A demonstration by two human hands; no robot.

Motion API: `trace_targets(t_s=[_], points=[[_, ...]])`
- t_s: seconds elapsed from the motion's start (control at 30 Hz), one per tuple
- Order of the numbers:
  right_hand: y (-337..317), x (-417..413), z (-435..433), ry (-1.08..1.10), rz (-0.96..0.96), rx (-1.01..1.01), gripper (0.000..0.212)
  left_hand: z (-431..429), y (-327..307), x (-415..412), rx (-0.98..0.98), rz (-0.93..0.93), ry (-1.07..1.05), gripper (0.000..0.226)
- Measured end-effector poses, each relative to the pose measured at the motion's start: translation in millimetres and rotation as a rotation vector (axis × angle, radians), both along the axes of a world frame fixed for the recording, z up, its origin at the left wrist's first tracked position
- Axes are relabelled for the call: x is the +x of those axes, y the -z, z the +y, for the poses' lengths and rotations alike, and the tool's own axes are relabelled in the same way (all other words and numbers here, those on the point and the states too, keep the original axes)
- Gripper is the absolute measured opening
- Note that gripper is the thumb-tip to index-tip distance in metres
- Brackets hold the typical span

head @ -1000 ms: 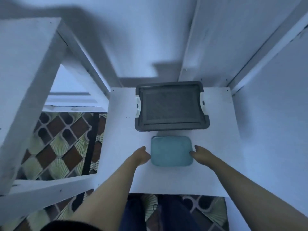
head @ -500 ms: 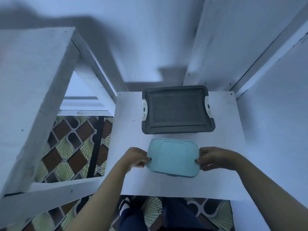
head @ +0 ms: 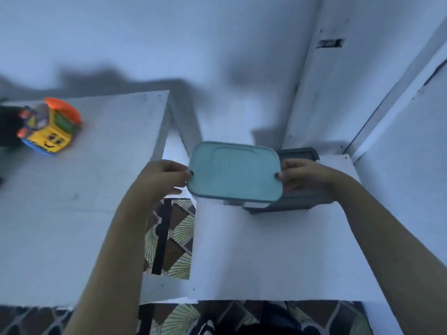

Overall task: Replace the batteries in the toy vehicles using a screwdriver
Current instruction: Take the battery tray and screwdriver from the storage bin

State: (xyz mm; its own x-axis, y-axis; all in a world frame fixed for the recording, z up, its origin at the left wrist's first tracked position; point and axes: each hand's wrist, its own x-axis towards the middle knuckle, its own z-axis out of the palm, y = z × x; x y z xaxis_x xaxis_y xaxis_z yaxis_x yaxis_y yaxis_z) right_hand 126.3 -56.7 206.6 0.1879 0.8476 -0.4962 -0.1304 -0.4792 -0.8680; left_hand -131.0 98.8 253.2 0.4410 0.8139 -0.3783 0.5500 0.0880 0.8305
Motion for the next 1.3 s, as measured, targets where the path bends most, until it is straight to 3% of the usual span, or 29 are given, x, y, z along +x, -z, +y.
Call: trace_targets(t_s=[0.07,0.2,0.57,1.17,1.3], points=[[-21.6,-27.5,13.8,0.077,-0.063,0.072,0.009,7.8,-23.8,-23.3,0.097,-0.027,-0.019,0.013],[-54.6,-83.9,40.7,0.116,-0.147,0.165,0.022,24.3,-52.4,-82.0,0.183,-0.09,-0.09,0.016],[-68.7,-216.6,105.3,0.007,-0.291,0.161,0.032,64.0,-37.4,-219.4,0.167,-0.186,-0.336,0.013],[-58.1,-276.0,153.0,0.083,-0.475,0.019,0.03,92.6,2.5,-263.9,0.228,-0.349,-0.463,0.012],[-68.6,-274.4,159.2,0.126,-0.684,-0.049,0.033,88.6,12.3,-265.7,0.268,-0.406,-0.377,0.021]])
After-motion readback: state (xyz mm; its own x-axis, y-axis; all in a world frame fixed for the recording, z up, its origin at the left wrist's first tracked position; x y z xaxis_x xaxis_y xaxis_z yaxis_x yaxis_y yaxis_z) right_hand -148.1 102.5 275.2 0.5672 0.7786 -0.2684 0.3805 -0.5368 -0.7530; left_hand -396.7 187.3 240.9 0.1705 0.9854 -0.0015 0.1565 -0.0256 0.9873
